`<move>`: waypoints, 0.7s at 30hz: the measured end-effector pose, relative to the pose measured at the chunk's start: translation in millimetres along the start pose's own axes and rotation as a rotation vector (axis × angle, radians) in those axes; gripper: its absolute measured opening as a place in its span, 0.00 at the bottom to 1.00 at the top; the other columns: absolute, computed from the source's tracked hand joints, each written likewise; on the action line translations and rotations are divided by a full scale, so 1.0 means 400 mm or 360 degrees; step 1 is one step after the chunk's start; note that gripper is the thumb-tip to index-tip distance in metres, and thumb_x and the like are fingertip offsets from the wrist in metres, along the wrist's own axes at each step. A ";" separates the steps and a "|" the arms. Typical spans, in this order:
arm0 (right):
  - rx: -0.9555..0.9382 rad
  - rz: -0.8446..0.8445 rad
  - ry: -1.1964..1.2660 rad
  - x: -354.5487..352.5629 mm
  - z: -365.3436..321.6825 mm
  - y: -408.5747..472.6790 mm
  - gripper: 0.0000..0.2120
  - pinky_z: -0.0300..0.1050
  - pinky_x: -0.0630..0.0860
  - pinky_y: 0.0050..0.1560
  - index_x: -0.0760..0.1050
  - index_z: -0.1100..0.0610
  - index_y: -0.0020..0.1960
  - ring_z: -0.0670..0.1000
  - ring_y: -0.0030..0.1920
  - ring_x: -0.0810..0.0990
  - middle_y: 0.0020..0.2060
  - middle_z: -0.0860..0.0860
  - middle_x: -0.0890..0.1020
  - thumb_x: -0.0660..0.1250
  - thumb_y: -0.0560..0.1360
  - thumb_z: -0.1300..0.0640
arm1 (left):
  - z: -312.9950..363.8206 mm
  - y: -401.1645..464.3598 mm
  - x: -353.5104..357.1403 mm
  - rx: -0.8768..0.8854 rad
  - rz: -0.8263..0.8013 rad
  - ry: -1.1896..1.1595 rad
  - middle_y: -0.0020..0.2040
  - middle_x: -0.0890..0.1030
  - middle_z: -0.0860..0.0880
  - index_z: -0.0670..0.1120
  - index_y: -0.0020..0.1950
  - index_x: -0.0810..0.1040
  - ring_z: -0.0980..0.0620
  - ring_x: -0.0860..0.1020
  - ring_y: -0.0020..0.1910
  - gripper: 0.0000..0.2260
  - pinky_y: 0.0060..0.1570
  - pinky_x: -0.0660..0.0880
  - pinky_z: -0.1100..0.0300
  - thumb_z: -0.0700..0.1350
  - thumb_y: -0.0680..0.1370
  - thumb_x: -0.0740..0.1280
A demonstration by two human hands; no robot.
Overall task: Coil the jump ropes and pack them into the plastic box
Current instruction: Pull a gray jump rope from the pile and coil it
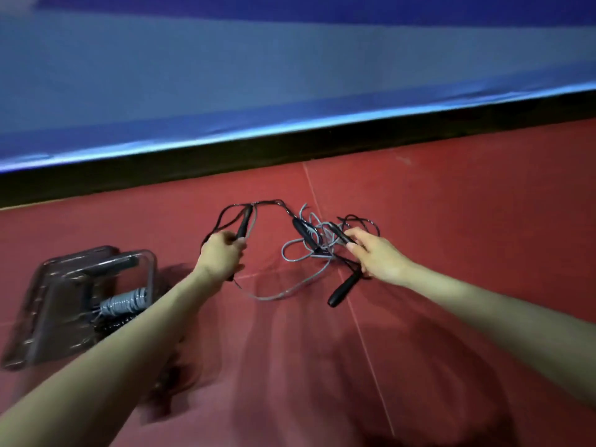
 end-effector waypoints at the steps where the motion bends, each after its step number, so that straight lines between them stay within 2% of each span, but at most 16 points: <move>1: 0.0013 0.0013 -0.0026 -0.037 -0.027 0.006 0.10 0.33 0.68 0.33 0.74 0.55 0.60 0.37 0.27 0.73 0.31 0.42 0.74 0.61 0.80 0.61 | 0.033 -0.008 -0.025 0.0001 0.0052 -0.0169 0.42 0.76 0.42 0.41 0.46 0.75 0.51 0.74 0.34 0.04 0.36 0.77 0.54 0.38 0.80 0.63; 3: 0.0002 0.0079 -0.0085 -0.130 -0.100 0.008 0.13 0.38 0.69 0.34 0.75 0.56 0.59 0.45 0.33 0.76 0.35 0.47 0.78 0.65 0.76 0.64 | 0.131 -0.042 -0.089 0.0108 0.0160 -0.0355 0.42 0.74 0.44 0.41 0.49 0.73 0.52 0.73 0.34 0.02 0.31 0.76 0.57 0.39 0.79 0.65; 4: -0.0001 0.0136 -0.0098 -0.177 -0.134 0.006 0.14 0.36 0.69 0.32 0.76 0.55 0.58 0.48 0.34 0.76 0.37 0.49 0.79 0.66 0.74 0.66 | 0.183 -0.066 -0.115 0.0174 0.0184 -0.0437 0.41 0.73 0.45 0.42 0.48 0.71 0.52 0.73 0.33 0.03 0.30 0.76 0.58 0.38 0.79 0.65; 6: -0.0062 0.0291 -0.0021 -0.278 -0.213 -0.004 0.15 0.29 0.68 0.26 0.77 0.55 0.55 0.45 0.31 0.75 0.35 0.49 0.78 0.66 0.72 0.68 | 0.274 -0.116 -0.158 0.0240 0.0192 -0.0652 0.42 0.72 0.46 0.44 0.48 0.69 0.51 0.73 0.34 0.06 0.33 0.77 0.56 0.36 0.78 0.66; 8: -0.0159 0.0424 0.0084 -0.368 -0.300 -0.013 0.14 0.29 0.67 0.24 0.77 0.56 0.56 0.40 0.24 0.74 0.35 0.50 0.77 0.66 0.73 0.68 | 0.356 -0.159 -0.190 0.0329 0.0171 -0.0850 0.44 0.71 0.45 0.44 0.52 0.69 0.49 0.73 0.36 0.08 0.38 0.76 0.53 0.35 0.78 0.66; 9: -0.0197 0.0473 0.0196 -0.405 -0.333 -0.024 0.15 0.30 0.71 0.26 0.76 0.56 0.58 0.40 0.24 0.74 0.38 0.52 0.77 0.66 0.74 0.68 | 0.391 -0.185 -0.205 0.0372 0.0160 -0.0931 0.44 0.71 0.45 0.44 0.55 0.69 0.48 0.74 0.37 0.10 0.38 0.75 0.54 0.34 0.78 0.65; 11: -0.0228 0.0442 0.0433 -0.456 -0.401 -0.048 0.19 0.41 0.80 0.37 0.73 0.53 0.65 0.45 0.30 0.77 0.48 0.53 0.77 0.65 0.77 0.67 | 0.456 -0.225 -0.225 0.0446 0.0099 -0.1069 0.41 0.71 0.46 0.46 0.59 0.69 0.50 0.73 0.35 0.12 0.35 0.74 0.56 0.34 0.79 0.64; 12: -0.0236 0.0402 0.0467 -0.475 -0.431 -0.056 0.21 0.46 0.82 0.40 0.71 0.49 0.68 0.48 0.34 0.76 0.51 0.51 0.76 0.65 0.78 0.64 | 0.485 -0.237 -0.234 0.0467 0.0088 -0.1132 0.41 0.72 0.47 0.46 0.59 0.71 0.51 0.73 0.36 0.11 0.35 0.75 0.57 0.35 0.79 0.64; 13: -0.0276 0.0378 0.0400 -0.495 -0.470 -0.075 0.21 0.46 0.81 0.40 0.70 0.47 0.70 0.49 0.36 0.75 0.52 0.49 0.76 0.65 0.79 0.61 | 0.515 -0.258 -0.249 0.0494 0.0084 -0.1186 0.43 0.73 0.48 0.47 0.57 0.73 0.52 0.74 0.38 0.10 0.36 0.75 0.57 0.36 0.79 0.65; 15: -0.0370 0.0425 0.0370 -0.536 -0.539 -0.107 0.19 0.42 0.74 0.31 0.73 0.48 0.68 0.50 0.35 0.71 0.46 0.49 0.77 0.64 0.79 0.60 | 0.567 -0.295 -0.280 0.0546 0.0122 -0.1241 0.47 0.76 0.51 0.51 0.51 0.76 0.55 0.76 0.46 0.08 0.45 0.71 0.59 0.38 0.77 0.68; 18: -0.0440 0.0682 0.0611 -0.623 -0.609 -0.151 0.13 0.41 0.64 0.26 0.78 0.58 0.58 0.51 0.30 0.67 0.35 0.51 0.76 0.66 0.75 0.65 | 0.628 -0.349 -0.338 0.0605 0.0214 -0.1358 0.46 0.79 0.51 0.52 0.47 0.75 0.55 0.78 0.46 0.08 0.45 0.69 0.61 0.39 0.76 0.70; 21: -0.0543 0.0739 0.0680 -0.673 -0.687 -0.205 0.12 0.40 0.66 0.26 0.78 0.60 0.53 0.49 0.29 0.70 0.40 0.57 0.80 0.66 0.72 0.69 | 0.696 -0.401 -0.399 0.0728 0.0211 -0.1468 0.43 0.78 0.48 0.48 0.46 0.74 0.55 0.78 0.38 0.06 0.39 0.73 0.64 0.38 0.78 0.67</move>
Point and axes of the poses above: each hand's wrist, its own y-axis towards the middle knuckle, its own x-axis out of the palm, z = x × y, the point moved 10 cm from there along y, towards the middle knuckle
